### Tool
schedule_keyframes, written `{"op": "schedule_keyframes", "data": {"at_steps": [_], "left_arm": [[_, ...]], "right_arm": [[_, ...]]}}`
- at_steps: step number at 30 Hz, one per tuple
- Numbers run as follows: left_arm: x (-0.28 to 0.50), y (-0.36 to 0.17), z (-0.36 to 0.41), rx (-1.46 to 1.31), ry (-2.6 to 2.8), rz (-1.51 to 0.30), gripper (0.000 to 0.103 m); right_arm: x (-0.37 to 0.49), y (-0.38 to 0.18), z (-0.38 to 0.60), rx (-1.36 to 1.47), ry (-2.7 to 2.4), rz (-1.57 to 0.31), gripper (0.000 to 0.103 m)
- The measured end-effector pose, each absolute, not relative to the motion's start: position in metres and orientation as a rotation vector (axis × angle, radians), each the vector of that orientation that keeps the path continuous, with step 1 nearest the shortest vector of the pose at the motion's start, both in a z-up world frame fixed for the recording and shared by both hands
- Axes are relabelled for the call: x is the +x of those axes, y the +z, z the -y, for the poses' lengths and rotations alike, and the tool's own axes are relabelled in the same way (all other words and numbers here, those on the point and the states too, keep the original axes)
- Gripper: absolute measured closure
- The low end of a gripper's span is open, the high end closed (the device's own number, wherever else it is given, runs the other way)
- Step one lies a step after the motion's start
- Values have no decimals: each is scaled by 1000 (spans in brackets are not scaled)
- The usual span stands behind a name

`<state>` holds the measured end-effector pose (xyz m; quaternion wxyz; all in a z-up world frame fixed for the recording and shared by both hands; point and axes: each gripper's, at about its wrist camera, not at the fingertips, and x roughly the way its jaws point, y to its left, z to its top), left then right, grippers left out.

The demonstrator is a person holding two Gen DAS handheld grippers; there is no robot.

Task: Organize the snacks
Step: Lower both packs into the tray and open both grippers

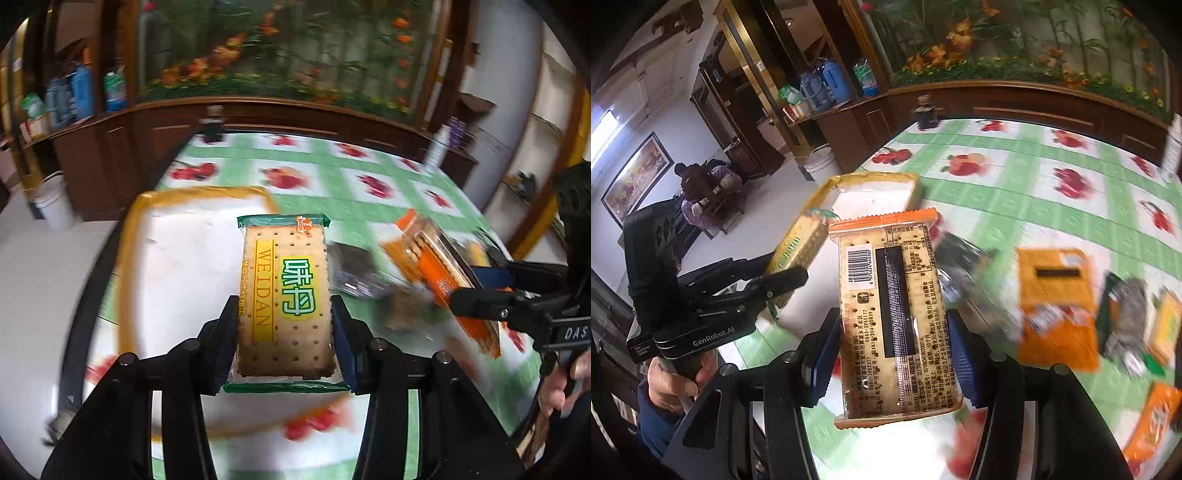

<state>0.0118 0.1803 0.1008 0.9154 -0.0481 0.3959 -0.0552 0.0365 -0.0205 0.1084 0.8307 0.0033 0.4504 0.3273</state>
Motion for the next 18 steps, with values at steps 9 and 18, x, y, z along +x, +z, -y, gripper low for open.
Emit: {"op": "schedule_keyframes", "data": {"at_steps": [9, 18], "left_arm": [[78, 71, -233, -183, 40, -919, 58], [109, 32, -252, -197, 155, -997, 58]], "right_arm": [[112, 92, -70, 46, 692, -1044, 47], [178, 50, -133, 58, 611, -1121, 47]]}}
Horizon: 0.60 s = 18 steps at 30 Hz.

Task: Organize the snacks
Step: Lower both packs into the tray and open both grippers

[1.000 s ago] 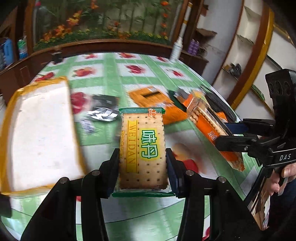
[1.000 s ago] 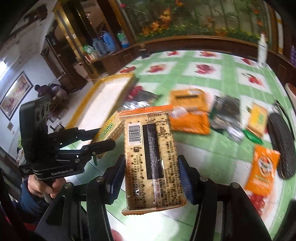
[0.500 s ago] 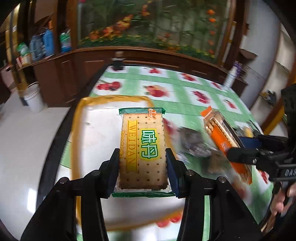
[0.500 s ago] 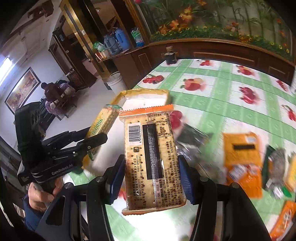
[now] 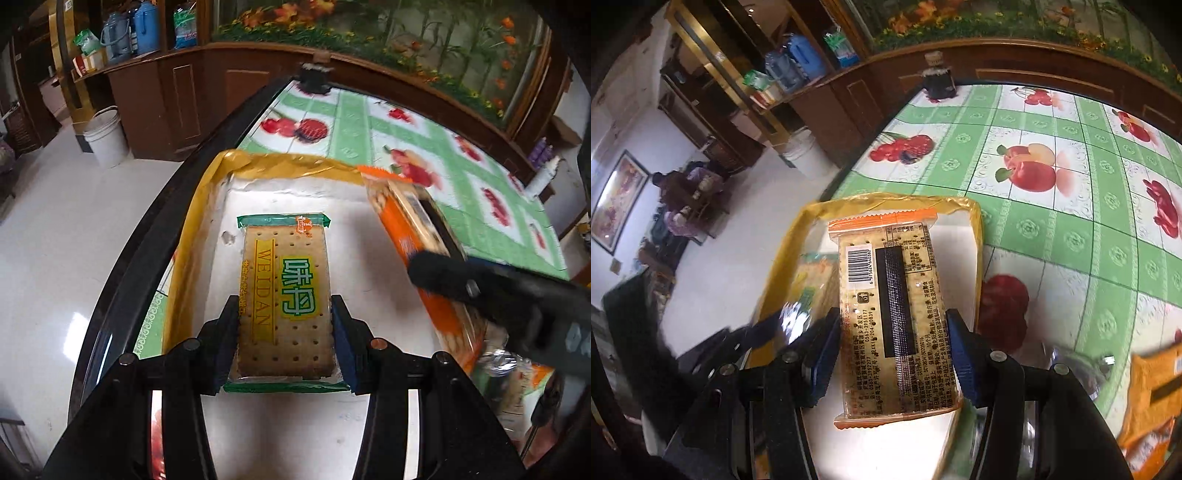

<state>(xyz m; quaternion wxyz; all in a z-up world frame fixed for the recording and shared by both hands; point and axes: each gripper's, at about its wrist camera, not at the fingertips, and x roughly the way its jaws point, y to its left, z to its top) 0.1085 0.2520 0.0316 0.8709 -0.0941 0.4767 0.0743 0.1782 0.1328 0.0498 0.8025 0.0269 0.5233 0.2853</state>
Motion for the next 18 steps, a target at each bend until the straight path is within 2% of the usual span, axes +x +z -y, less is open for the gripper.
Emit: {"op": "schedule_keyframes", "data": {"at_steps": [12, 18], "left_arm": [[111, 24, -257, -206, 175, -1029, 57], [104, 30, -259, -215, 177, -1008, 56]], "right_arm": [[206, 20, -165, 24, 564, -1150, 44], [201, 28, -162, 20, 576, -1109, 44]]}}
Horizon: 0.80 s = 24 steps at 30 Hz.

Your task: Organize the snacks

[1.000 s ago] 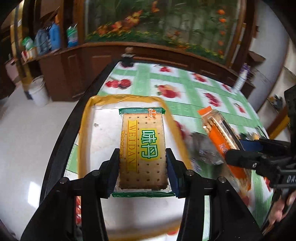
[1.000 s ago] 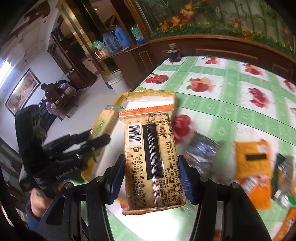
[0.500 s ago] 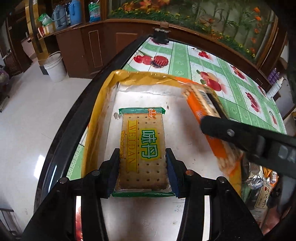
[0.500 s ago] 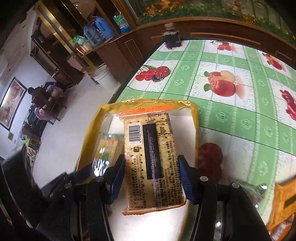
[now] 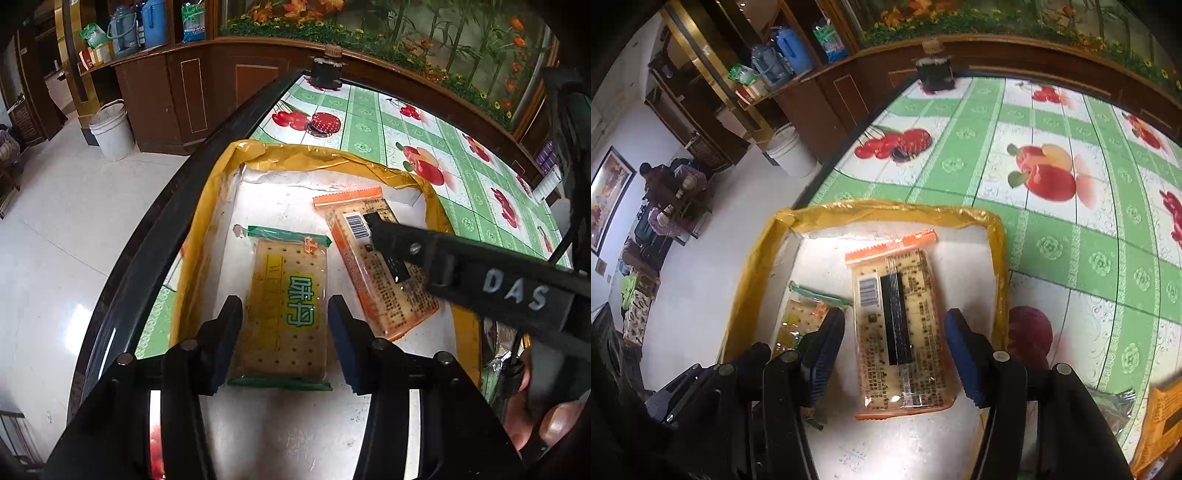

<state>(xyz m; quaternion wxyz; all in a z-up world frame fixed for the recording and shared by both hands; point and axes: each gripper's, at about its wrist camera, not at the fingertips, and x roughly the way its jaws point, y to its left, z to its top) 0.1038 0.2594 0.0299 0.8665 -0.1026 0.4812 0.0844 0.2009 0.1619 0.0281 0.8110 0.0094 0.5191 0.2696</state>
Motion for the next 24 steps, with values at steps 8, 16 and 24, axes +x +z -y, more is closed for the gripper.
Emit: {"op": "schedule_keyframes", "data": {"at_steps": [8, 16, 24], "left_arm": [[57, 59, -242, -219, 112, -890, 56], [-8, 100, -229, -216, 75, -743, 56], [-76, 117, -237, -228, 89, -674, 56]], "right_arm": [[168, 64, -110, 164, 646, -1027, 43], [105, 104, -45, 318, 671, -928, 42], [35, 154, -46, 436, 886, -883, 42]]}}
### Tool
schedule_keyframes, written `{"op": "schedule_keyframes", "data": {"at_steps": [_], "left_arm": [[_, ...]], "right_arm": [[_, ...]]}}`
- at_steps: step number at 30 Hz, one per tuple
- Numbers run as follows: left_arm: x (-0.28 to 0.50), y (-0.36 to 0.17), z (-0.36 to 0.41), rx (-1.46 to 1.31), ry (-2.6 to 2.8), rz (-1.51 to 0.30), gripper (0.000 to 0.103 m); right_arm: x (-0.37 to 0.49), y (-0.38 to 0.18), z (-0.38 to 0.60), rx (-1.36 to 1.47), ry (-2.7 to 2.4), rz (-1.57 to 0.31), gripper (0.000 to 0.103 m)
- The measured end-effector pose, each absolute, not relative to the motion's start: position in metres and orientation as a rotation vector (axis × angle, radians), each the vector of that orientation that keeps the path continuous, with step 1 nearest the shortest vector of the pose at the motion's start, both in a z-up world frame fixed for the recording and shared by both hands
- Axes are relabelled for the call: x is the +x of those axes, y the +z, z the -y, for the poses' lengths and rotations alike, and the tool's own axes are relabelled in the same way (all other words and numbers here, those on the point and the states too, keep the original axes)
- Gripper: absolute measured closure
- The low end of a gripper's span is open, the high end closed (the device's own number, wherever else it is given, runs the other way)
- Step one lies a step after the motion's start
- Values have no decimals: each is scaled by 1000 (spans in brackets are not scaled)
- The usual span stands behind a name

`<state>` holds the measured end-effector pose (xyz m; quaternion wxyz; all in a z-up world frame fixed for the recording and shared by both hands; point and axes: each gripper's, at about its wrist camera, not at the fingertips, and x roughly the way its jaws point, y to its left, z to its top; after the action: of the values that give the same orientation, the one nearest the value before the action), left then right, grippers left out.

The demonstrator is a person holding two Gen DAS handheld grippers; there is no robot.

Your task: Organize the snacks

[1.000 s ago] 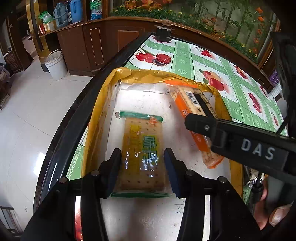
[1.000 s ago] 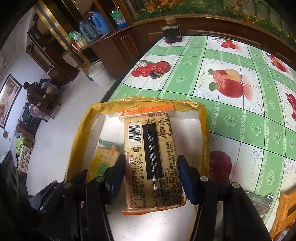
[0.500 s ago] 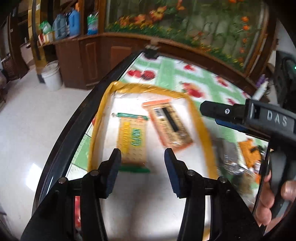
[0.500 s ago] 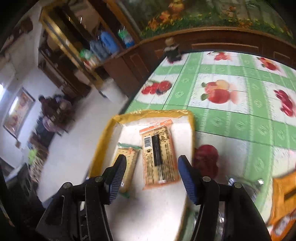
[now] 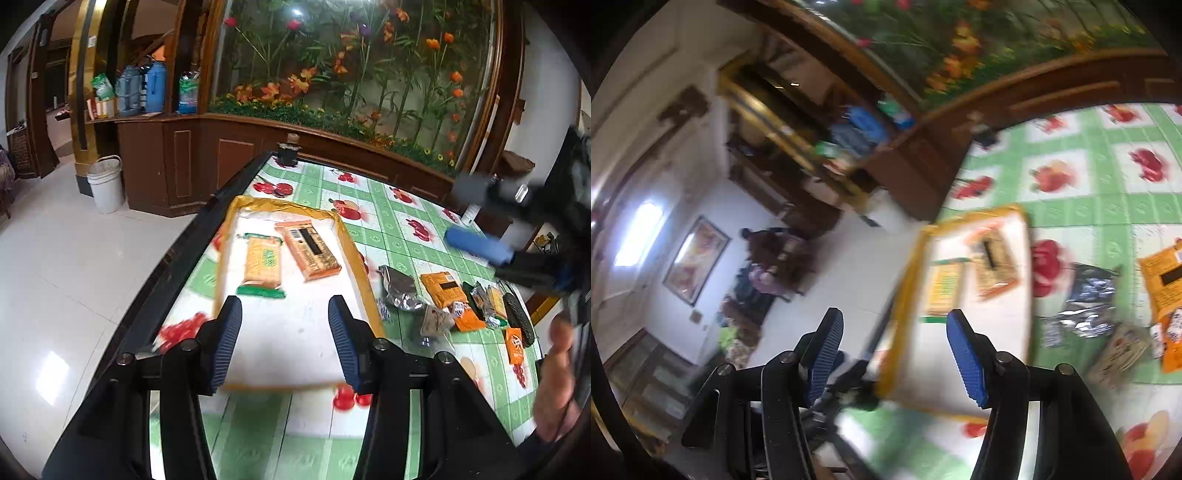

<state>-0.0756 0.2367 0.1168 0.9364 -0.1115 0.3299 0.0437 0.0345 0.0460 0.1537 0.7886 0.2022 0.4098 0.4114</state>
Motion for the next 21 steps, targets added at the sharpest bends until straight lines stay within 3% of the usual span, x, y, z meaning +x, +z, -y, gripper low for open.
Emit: {"op": "schedule_keyframes", "data": {"at_steps": [21], "left_arm": [[-265, 184, -362, -245, 291, -356, 56]], "right_arm": [[-159, 358, -180, 219, 1111, -515, 40]]}}
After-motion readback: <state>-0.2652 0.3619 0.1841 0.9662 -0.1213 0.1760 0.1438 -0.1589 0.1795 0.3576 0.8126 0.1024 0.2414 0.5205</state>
